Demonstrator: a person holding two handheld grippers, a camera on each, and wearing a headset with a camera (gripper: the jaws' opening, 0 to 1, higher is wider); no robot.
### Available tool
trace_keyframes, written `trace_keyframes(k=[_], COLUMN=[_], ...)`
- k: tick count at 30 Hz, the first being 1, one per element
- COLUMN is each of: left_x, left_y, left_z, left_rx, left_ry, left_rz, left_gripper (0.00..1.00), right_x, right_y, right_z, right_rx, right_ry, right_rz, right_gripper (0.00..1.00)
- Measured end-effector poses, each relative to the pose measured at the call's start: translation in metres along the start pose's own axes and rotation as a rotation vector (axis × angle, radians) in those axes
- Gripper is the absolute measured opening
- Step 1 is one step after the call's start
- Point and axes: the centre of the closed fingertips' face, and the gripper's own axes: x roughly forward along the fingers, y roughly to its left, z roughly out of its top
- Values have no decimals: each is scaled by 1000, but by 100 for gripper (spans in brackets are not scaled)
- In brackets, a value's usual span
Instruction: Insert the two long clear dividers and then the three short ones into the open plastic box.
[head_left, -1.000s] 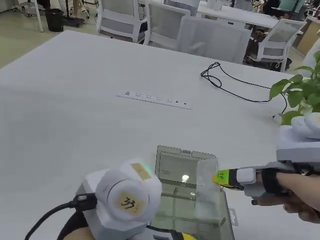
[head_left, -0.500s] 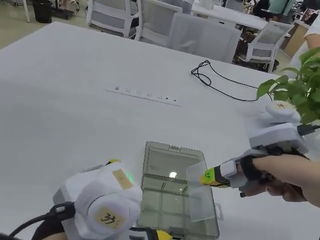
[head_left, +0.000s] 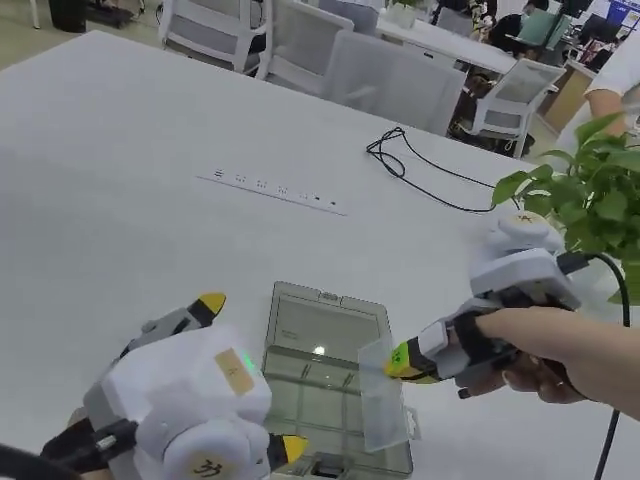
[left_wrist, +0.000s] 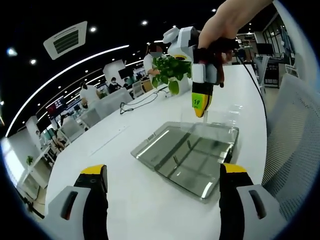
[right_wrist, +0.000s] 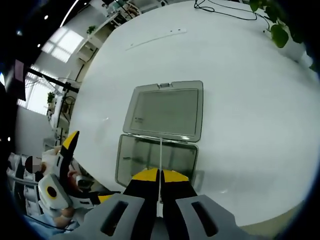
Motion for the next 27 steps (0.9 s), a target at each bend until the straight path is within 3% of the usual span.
trace_keyframes(k=[4, 12, 27], left_x=[-2, -2, -3], left_y=[3, 2, 1], left_z=[4, 4, 5], left_rx=[-5, -7, -5], left_ry=[-18, -29, -35], left_rz=[12, 0, -10], left_gripper=[94, 94, 93], right_x=[3, 6, 17], right_y=[-5, -7, -10], right_z=[-4, -6, -8], right_rx=[20, 109, 85], right_ry=[13, 31, 80], right_rz=[-26, -26, -73], right_gripper=[2, 2, 2])
